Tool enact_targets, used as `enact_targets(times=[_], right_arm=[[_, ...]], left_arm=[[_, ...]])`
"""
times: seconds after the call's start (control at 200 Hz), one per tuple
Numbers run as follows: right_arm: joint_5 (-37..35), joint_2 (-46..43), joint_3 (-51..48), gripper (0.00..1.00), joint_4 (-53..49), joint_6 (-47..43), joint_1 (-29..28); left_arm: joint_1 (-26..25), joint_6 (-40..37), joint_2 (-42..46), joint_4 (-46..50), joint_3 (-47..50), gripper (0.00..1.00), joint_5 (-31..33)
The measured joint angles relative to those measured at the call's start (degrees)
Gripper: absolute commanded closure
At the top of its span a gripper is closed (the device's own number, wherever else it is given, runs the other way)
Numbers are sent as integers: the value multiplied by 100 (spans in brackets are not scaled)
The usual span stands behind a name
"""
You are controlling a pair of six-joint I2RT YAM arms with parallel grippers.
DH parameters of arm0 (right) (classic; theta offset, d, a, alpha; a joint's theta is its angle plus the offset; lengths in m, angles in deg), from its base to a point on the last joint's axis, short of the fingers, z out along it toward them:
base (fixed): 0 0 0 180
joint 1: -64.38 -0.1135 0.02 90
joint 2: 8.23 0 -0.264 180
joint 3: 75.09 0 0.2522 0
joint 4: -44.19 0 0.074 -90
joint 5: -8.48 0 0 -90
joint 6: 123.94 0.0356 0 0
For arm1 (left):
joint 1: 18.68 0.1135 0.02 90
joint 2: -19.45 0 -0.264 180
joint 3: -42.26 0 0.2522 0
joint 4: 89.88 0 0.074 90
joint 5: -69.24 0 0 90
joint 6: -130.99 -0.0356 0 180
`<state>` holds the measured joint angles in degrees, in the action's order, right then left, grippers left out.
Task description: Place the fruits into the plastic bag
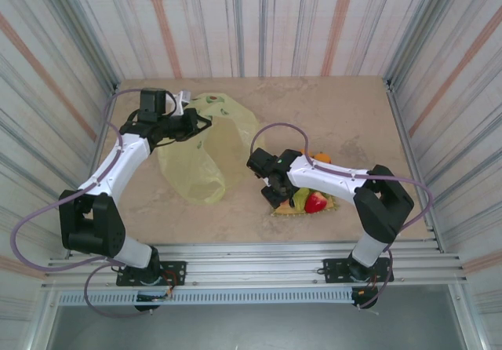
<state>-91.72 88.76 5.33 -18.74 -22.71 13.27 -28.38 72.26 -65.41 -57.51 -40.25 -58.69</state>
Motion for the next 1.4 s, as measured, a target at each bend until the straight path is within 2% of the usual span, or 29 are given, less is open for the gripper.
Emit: enact_targets(times=[0.691, 1.132, 1.398], right_arm=[[-74, 168, 0, 47, 9, -127, -4], [-101, 267, -17, 46, 87, -142, -4], [-181, 278, -55, 52, 111, -146, -4]], left_arm=[[0, 0, 0, 17, 0, 100, -4], [0, 0, 0, 46, 0, 100, -50], [0, 0, 0, 63, 0, 100, -66]])
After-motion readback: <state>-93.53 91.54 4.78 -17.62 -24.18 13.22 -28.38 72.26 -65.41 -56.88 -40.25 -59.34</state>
